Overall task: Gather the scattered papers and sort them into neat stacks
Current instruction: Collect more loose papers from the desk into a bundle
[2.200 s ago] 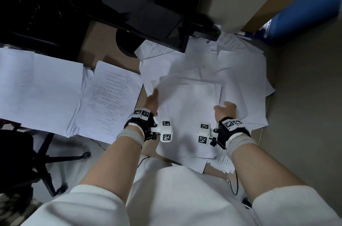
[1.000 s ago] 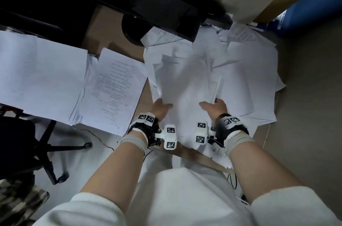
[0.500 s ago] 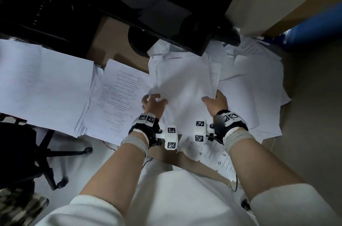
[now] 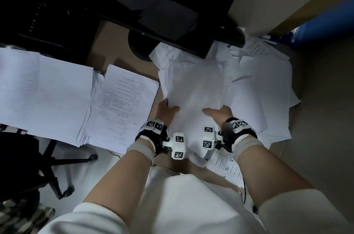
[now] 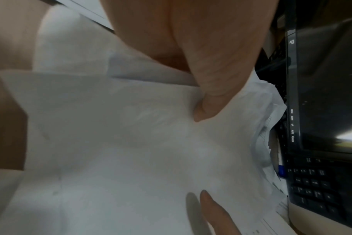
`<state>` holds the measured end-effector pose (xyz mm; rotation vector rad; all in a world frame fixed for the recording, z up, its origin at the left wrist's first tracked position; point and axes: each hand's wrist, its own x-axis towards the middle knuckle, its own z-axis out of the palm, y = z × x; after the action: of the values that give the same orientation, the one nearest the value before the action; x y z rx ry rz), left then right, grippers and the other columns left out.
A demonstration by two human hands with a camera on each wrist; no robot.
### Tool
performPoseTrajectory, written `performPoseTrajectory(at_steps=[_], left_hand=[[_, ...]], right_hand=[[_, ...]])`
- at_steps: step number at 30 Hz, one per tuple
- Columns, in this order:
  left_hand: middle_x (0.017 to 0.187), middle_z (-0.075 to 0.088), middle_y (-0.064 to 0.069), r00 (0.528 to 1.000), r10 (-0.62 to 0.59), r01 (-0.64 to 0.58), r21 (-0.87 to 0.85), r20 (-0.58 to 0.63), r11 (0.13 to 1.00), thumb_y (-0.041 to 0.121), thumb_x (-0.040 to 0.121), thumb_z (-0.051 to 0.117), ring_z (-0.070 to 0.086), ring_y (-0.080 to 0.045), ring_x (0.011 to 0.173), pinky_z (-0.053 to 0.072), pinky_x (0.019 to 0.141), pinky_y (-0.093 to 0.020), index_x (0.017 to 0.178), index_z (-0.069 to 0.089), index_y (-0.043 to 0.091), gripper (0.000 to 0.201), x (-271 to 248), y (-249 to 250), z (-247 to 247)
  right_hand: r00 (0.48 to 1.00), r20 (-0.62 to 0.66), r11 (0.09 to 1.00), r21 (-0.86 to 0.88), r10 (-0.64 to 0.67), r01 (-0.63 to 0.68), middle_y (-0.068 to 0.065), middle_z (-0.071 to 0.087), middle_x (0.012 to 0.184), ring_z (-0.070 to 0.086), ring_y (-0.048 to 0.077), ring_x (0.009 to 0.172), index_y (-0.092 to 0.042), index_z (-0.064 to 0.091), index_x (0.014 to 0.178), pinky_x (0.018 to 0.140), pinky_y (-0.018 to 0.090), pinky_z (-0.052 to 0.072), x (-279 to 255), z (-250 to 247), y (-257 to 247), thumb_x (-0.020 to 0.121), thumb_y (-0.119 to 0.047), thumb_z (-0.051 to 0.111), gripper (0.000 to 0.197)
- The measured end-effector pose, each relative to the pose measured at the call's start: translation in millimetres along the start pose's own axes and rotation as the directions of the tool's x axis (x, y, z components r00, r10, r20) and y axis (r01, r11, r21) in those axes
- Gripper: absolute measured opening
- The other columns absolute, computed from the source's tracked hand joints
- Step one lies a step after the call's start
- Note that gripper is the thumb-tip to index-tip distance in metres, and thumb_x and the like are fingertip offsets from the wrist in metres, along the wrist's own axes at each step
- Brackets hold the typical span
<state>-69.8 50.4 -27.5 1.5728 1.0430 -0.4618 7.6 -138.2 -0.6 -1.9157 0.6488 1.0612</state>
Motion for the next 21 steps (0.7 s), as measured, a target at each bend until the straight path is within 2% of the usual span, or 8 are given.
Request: performPoseTrajectory(at_steps=[3,5,8,10,12,17,19,21], left_hand=[[0.112,0.067,-0.005,0.993,0.067,-0.064,0.032,-0.093,0.997,0.007,0.080,0.064,0.064,-0.027,0.094,0.055,0.080,-0.034,0.130,0.054,0.014,0.052,-6,-1,0],[0.122,0.062,-0.002,0.985,0.073,-0.080,-0.042,-0.155,0.996,0.009,0.079,0.064,0.063,-0.021,0.096,0.055,0.085,-0.038,0.133,0.036,0.024,0.063,-10,-4,-3],[0.125,0.061,0.000,0.982,0.091,-0.107,-0.090,-0.164,0.990,0.005,0.083,0.065,0.063,-0.018,0.099,0.052,0.086,-0.031,0.146,0.019,0.022,0.079,-18,-2,-1],[0.121,0.065,-0.007,0.987,0.099,-0.101,-0.012,-0.123,0.995,0.002,0.084,0.068,0.064,-0.021,0.096,0.053,0.077,-0.026,0.146,0.039,0.008,0.068,-23,6,6],[0.117,0.069,-0.017,0.996,0.081,-0.076,0.133,-0.035,0.988,0.004,0.086,0.069,0.065,-0.028,0.095,0.048,0.074,-0.027,0.129,0.059,0.001,0.043,-29,15,19],[0.102,0.071,-0.020,0.979,0.177,-0.205,0.430,0.104,0.879,0.014,0.089,0.066,0.065,-0.036,0.096,0.042,0.072,-0.032,0.107,0.071,0.002,0.022,-38,35,62],[0.105,0.072,-0.018,0.972,0.186,-0.234,0.490,0.145,0.840,0.017,0.090,0.067,0.065,-0.035,0.099,0.042,0.073,-0.030,0.107,0.072,0.005,0.022,-39,45,80],[0.110,0.072,-0.016,0.970,0.185,-0.242,0.534,0.158,0.810,0.018,0.091,0.066,0.065,-0.034,0.104,0.041,0.076,-0.027,0.112,0.072,0.007,0.024,-38,52,91]], right_hand=[[0.999,-0.016,0.999,0.038,-0.031,0.032,0.005,0.055,0.109,0.054,0.020,0.106,0.000,0.050,0.134,0.084,0.024,0.038,-11,-5,0,0.091,-0.016,0.070,0.051],[0.999,-0.029,0.999,0.027,-0.028,0.028,0.007,0.064,0.112,0.060,0.025,0.110,0.000,0.058,0.128,0.083,0.024,0.040,-11,-4,2,0.091,-0.016,0.069,0.042],[0.998,-0.060,0.999,0.037,-0.014,0.016,0.007,0.064,0.110,0.058,0.021,0.095,0.001,0.062,0.119,0.081,0.024,0.042,-16,-9,9,0.093,-0.013,0.066,0.030],[0.995,-0.104,0.999,0.053,-0.005,0.011,0.011,0.065,0.111,0.058,0.021,0.094,0.003,0.061,0.118,0.080,0.025,0.041,-19,-18,17,0.093,-0.012,0.064,0.029],[0.988,-0.152,0.995,0.104,0.031,-0.015,0.014,0.065,0.117,0.062,0.028,0.105,0.005,0.060,0.121,0.080,0.025,0.041,-18,-30,29,0.093,-0.010,0.064,0.032],[0.963,-0.141,0.954,0.230,0.229,-0.193,0.013,0.060,0.132,0.056,0.031,0.123,0.001,0.055,0.132,0.088,0.032,0.046,-14,-76,69,0.097,-0.025,0.058,0.044],[0.947,-0.118,0.921,0.293,0.300,-0.256,0.007,0.061,0.119,0.061,0.031,0.111,-0.002,0.059,0.127,0.083,0.034,0.045,-12,-87,88,0.093,-0.028,0.065,0.042],[0.927,-0.103,0.891,0.332,0.361,-0.310,0.008,0.061,0.103,0.061,0.029,0.081,-0.005,0.061,0.114,0.073,0.034,0.046,-12,-89,101,0.087,-0.031,0.070,0.039]])
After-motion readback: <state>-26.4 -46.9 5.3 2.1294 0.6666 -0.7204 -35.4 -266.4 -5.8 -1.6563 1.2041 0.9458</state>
